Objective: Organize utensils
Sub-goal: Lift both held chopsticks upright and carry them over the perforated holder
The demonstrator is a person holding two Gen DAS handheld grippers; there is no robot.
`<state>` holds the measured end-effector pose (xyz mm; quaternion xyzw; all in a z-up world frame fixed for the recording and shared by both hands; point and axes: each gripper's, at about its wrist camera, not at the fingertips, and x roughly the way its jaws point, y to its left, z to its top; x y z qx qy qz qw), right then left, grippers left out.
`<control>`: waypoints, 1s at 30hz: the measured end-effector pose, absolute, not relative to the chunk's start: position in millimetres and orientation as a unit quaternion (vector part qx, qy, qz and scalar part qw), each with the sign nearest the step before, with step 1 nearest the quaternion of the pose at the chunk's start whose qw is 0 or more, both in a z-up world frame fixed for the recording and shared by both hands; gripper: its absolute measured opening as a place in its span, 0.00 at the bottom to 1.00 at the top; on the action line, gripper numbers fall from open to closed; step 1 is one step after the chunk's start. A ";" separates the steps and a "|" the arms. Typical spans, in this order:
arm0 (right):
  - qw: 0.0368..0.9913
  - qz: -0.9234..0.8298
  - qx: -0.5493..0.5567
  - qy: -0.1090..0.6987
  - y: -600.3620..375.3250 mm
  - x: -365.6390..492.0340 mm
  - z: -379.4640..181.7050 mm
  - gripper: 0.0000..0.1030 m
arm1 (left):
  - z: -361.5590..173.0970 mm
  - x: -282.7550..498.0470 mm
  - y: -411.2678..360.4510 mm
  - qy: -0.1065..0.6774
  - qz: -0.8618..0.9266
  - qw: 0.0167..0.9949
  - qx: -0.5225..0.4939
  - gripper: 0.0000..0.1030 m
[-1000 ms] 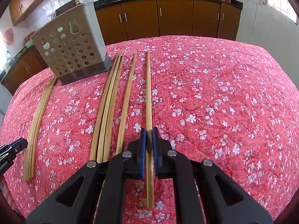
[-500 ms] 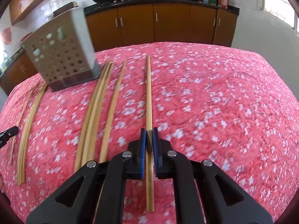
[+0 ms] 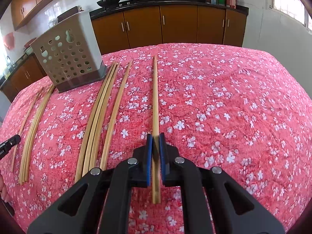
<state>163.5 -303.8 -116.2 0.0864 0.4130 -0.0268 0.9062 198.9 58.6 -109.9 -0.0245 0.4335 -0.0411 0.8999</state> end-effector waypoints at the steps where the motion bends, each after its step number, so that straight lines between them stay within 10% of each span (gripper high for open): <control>1: 0.909 -0.027 0.090 0.407 -305.2 161.3 -113.2 0.08 | -109.6 197.8 57.6 0.435 -0.038 0.900 -0.016 0.09; 30: 0.986 0.015 0.099 0.130 -318.3 138.3 93.2 0.07 | 110.5 192.3 62.4 0.194 -0.042 0.979 -0.046 0.08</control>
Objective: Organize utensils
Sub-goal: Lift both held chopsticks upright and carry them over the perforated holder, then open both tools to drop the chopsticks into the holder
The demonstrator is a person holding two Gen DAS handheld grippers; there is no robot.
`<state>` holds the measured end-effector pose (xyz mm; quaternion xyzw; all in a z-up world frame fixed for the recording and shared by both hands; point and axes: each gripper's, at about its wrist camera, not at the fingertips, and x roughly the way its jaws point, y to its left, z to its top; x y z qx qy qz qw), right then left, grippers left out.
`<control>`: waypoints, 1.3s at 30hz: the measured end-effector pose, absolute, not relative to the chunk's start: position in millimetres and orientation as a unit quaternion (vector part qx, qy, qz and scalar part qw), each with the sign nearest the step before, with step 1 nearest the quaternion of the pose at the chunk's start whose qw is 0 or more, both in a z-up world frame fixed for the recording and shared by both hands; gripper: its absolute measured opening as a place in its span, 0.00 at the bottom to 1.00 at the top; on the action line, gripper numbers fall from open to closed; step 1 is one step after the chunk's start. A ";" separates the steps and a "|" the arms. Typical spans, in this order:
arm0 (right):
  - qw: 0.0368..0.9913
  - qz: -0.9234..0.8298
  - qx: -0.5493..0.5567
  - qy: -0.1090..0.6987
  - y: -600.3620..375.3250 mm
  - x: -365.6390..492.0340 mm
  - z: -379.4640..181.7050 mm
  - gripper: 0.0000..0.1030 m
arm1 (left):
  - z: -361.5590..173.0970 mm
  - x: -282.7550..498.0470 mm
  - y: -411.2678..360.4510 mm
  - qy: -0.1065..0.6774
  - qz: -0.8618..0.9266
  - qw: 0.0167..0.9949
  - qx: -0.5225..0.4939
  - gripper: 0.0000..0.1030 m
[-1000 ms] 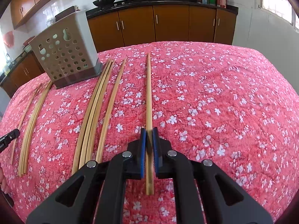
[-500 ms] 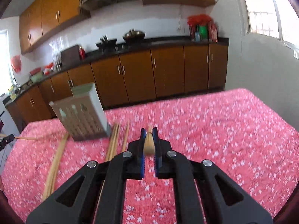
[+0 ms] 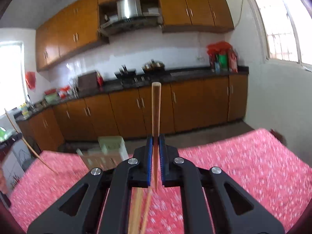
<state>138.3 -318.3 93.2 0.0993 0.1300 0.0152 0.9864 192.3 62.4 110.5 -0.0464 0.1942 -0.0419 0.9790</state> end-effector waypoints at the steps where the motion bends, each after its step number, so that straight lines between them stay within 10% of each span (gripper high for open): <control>1: 0.987 0.024 0.106 0.116 -317.6 137.8 105.3 0.07 | 123.5 194.0 58.2 0.182 -0.049 0.981 -0.054 0.08; 10: 0.986 0.091 0.127 0.064 -283.9 170.4 141.9 0.07 | 168.6 216.0 3.1 0.128 -0.115 0.981 -0.091 0.08; 25: 0.973 0.095 0.120 0.174 -271.3 225.1 81.1 0.08 | 90.0 281.2 -53.6 0.199 -0.133 0.968 -0.069 0.09; 30: 0.974 0.091 0.118 0.171 -271.1 220.0 85.2 0.30 | 93.7 278.5 -46.8 0.193 -0.123 0.970 -0.076 0.26; 39: 0.978 0.070 0.125 0.149 -289.9 190.6 107.4 0.37 | 116.8 254.5 -19.6 0.169 -0.107 0.975 -0.094 0.38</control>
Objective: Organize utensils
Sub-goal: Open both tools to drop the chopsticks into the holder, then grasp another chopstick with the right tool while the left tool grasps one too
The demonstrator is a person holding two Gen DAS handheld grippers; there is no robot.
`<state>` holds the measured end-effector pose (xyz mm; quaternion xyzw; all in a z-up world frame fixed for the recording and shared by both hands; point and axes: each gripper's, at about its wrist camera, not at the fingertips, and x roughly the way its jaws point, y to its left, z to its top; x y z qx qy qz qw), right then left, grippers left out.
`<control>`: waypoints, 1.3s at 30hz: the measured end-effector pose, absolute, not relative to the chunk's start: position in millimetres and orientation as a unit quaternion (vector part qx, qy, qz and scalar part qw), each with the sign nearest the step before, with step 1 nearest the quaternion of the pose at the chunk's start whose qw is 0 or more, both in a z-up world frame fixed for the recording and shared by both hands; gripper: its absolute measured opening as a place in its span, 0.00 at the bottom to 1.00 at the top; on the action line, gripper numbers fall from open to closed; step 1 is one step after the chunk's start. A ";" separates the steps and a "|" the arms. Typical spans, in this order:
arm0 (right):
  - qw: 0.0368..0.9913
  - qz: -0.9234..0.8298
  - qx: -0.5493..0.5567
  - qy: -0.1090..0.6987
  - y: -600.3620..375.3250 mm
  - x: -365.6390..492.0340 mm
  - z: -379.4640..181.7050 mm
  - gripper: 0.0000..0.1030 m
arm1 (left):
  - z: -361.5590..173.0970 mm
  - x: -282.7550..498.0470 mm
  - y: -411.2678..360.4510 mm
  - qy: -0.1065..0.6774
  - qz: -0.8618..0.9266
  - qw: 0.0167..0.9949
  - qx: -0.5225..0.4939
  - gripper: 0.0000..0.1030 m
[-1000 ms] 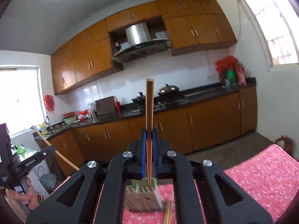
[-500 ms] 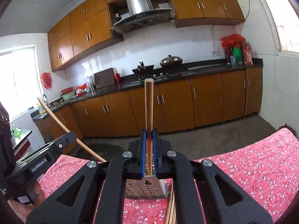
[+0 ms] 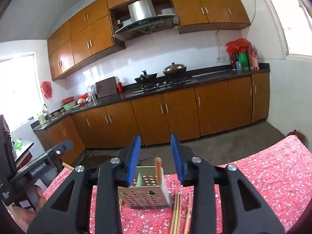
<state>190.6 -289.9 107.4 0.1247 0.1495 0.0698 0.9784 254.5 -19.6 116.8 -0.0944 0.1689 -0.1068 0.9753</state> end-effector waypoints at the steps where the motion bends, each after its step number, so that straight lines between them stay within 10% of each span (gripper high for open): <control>1: 0.979 0.063 0.122 0.152 -294.2 184.3 107.1 0.39 | 120.3 249.2 -14.5 0.166 -0.103 0.976 -0.093 0.39; 10: 0.948 0.023 0.105 0.299 -319.7 170.7 9.5 0.43 | 82.4 196.7 47.3 0.212 -0.026 0.973 -0.087 0.43; 17: 0.898 0.056 0.112 0.422 -292.3 178.3 -89.6 0.24 | -11.5 192.0 76.7 0.332 0.014 0.939 -0.090 0.41; 39: 0.900 0.001 0.085 0.428 -293.3 182.8 -118.7 0.08 | -96.9 193.6 6.6 0.442 -0.078 0.893 -0.036 0.15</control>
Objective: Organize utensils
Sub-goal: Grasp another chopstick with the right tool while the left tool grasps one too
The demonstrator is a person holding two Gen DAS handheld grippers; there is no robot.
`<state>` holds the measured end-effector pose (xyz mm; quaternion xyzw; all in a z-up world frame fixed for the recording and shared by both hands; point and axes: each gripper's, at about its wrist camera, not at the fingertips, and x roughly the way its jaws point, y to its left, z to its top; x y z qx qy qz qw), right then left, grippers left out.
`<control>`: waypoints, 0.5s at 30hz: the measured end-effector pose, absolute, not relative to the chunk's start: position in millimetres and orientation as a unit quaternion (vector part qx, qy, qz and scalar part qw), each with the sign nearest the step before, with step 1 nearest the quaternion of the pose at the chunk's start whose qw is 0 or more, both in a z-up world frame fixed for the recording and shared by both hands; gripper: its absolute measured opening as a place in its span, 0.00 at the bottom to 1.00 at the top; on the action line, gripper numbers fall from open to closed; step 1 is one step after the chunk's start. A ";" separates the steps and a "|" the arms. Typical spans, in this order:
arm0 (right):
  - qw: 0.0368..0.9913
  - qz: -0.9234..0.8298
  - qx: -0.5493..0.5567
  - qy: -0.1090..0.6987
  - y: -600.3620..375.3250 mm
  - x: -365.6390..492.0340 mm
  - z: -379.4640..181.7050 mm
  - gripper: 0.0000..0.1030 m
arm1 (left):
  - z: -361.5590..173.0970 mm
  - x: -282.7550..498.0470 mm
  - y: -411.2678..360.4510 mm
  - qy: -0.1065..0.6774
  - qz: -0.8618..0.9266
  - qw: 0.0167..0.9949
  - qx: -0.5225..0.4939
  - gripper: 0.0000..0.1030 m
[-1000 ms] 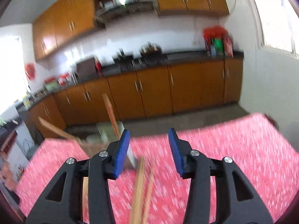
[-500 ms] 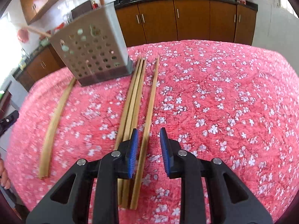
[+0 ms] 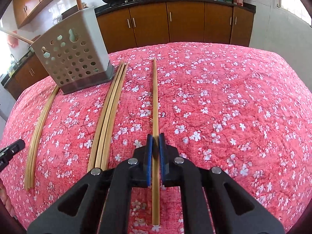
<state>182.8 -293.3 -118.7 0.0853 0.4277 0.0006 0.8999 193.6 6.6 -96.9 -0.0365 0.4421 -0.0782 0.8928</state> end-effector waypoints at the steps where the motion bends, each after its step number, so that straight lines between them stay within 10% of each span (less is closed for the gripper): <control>1: 0.900 0.001 0.086 0.428 -293.2 182.2 -118.2 0.08 | -99.1 194.1 5.6 0.444 -0.079 0.892 -0.033 0.14; 15: 0.901 0.014 0.071 0.428 -284.3 182.2 -116.5 0.08 | -111.0 211.7 1.2 0.446 -0.052 0.894 -0.001 0.09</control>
